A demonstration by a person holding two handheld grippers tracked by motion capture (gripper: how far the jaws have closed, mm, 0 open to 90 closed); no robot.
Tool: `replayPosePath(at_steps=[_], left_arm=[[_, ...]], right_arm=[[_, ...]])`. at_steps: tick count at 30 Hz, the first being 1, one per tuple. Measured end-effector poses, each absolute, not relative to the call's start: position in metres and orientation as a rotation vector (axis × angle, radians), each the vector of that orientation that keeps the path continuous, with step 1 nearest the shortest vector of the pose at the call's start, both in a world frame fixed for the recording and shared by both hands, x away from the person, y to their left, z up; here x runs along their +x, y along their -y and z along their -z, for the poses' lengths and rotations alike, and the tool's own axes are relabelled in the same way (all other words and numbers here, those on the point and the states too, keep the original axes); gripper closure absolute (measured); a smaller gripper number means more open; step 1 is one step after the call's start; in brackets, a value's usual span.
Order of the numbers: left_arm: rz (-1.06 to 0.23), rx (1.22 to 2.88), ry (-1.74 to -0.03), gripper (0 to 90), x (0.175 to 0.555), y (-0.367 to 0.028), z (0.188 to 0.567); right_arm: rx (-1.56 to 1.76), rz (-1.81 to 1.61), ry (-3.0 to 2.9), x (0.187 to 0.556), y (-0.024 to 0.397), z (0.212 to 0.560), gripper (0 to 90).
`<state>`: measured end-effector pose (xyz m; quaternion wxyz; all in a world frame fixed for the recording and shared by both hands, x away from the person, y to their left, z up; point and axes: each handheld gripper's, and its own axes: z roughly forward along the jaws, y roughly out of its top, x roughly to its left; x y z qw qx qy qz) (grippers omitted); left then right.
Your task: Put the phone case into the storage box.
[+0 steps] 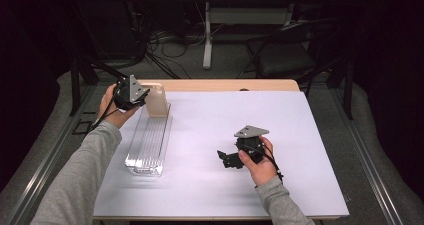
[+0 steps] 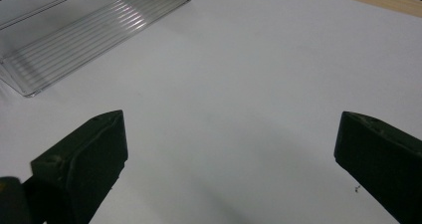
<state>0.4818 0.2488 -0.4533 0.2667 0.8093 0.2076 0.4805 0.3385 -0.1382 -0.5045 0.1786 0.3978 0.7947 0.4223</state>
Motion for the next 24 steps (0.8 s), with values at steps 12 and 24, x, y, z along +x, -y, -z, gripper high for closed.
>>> replayPosePath(at_steps=[12,24], left_arm=[[-1.283,2.183,-0.577,36.8,0.481,-0.25,0.4519],[-1.249,2.188,-0.608,37.7,0.4764,-0.2535,0.4475]], right_arm=[[1.123,-1.195,-2.249,0.3385,0.1382,0.5044,0.4],[1.121,-1.192,-2.249,0.3386,0.1384,0.5049,0.4]])
